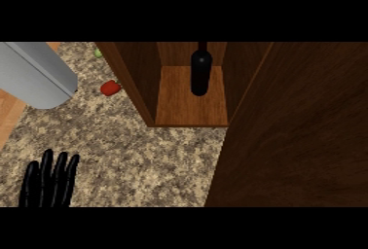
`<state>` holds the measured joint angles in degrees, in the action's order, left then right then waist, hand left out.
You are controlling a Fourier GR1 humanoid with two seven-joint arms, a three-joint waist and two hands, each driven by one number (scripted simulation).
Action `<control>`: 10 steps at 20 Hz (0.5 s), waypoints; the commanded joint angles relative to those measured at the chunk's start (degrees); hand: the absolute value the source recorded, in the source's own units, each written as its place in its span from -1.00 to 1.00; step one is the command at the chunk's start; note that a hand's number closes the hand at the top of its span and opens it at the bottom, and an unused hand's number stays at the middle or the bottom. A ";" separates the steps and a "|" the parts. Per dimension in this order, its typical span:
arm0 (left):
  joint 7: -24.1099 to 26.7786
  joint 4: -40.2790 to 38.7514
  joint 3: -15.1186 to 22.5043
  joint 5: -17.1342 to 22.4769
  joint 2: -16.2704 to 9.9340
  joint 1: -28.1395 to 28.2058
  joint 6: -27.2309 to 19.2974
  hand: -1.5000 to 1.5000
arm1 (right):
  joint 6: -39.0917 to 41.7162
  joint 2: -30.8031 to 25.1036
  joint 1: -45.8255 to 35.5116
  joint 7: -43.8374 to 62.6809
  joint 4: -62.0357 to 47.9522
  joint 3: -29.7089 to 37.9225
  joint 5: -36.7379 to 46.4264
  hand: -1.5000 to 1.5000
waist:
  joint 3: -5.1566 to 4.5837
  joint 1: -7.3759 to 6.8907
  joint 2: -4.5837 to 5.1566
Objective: Pick up the wine, place it into the cabinet and close the cabinet
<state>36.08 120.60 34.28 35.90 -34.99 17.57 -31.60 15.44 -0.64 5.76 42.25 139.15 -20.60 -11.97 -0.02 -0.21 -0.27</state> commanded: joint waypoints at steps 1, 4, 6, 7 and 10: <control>-1.55 3.62 -5.41 2.40 -3.03 1.53 0.65 -1.00 | 2.69 -0.79 0.68 1.43 6.64 -7.12 -2.80 1.00 | 0.01 -0.15 -0.06; -1.59 2.15 -11.66 7.15 -5.16 2.66 5.79 -1.00 | 2.20 -0.48 3.96 0.98 9.74 -13.41 0.39 1.00 | -0.03 0.45 -0.17; 2.02 -0.45 -11.57 6.84 -3.69 6.27 8.70 -1.00 | 0.67 0.50 1.47 3.31 8.75 -16.56 1.38 1.00 | -0.07 -0.03 -0.09; -0.08 1.59 -14.03 9.73 -5.41 7.32 9.77 -1.00 | -1.55 0.64 -0.06 4.41 10.09 -17.54 2.40 1.00 | -0.08 -0.12 -0.13; -1.25 2.54 -19.27 11.81 -7.99 8.38 11.29 -1.00 | -5.42 0.64 0.68 1.17 8.27 -25.51 7.33 1.00 | -0.06 0.29 -0.35</control>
<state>36.46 122.14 20.86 44.11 -40.44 24.42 -22.53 13.06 0.01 4.86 42.44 139.02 -36.39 -9.99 -0.07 -0.29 -0.44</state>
